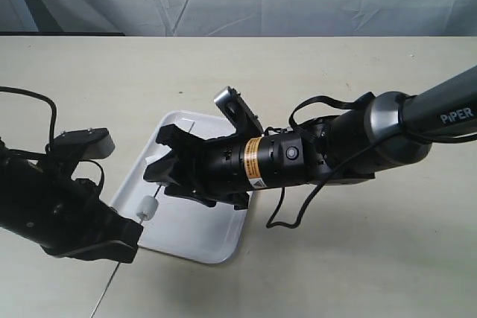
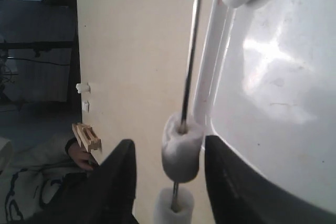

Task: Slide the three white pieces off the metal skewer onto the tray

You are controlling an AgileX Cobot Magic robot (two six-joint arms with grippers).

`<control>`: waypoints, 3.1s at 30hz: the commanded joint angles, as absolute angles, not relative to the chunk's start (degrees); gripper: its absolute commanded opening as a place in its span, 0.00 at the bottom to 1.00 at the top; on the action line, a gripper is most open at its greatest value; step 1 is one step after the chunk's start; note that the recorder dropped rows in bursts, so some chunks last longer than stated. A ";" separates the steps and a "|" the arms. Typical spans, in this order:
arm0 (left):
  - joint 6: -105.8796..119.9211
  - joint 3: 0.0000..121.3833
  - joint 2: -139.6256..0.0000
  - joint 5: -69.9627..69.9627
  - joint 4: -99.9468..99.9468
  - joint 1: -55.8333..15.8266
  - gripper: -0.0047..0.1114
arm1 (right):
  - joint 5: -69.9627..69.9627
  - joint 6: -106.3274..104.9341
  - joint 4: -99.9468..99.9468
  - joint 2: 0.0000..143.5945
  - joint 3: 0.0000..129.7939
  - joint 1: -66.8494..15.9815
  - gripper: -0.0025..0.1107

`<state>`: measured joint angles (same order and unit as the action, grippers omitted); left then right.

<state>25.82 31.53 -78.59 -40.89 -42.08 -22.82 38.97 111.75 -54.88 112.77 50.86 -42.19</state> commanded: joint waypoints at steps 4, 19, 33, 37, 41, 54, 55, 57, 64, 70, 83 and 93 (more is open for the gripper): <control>26.19 31.96 -78.76 -40.93 -42.85 -23.00 0.04 | 37.72 110.76 -55.80 112.84 51.14 -42.27 0.26; 27.77 27.68 -77.62 -44.78 -48.45 -23.00 0.04 | 29.98 108.72 -54.39 112.84 51.14 -42.27 0.22; 26.74 17.86 -65.76 -50.14 -55.98 -23.00 0.04 | 24.41 106.62 -52.55 112.84 53.84 -40.98 0.21; 25.48 17.75 -63.38 -52.25 -55.32 -23.00 0.04 | 24.89 106.62 -52.97 112.84 53.98 -39.97 0.21; 23.12 17.75 -63.17 -50.23 -54.82 -23.00 0.04 | 24.52 106.37 -55.12 112.84 53.98 -39.99 0.27; 23.01 20.65 -72.75 -42.92 -52.07 -23.00 0.04 | 35.25 111.08 -58.98 112.84 53.98 -39.99 0.49; 23.02 21.13 -73.43 -41.10 -52.07 -23.00 0.04 | 35.67 111.69 -59.80 112.84 53.98 -39.99 0.49; 23.15 22.16 -74.43 -38.46 -52.18 -23.00 0.04 | 35.79 114.81 -62.88 112.84 53.98 -39.99 0.49; 24.71 27.72 -76.27 -40.19 -53.07 -23.00 0.04 | 36.98 119.08 -65.97 112.84 53.98 -39.99 0.49; 24.61 30.29 -78.53 -40.39 -52.86 -23.00 0.04 | 37.21 120.58 -66.44 112.84 53.98 -39.99 0.49; 26.09 34.08 -82.71 -39.81 -54.00 -23.00 0.04 | 38.84 120.58 -69.11 112.84 53.98 -39.99 0.29; 26.20 34.32 -82.71 -37.75 -54.00 -23.00 0.04 | 39.09 120.58 -69.11 112.84 53.98 -39.99 0.37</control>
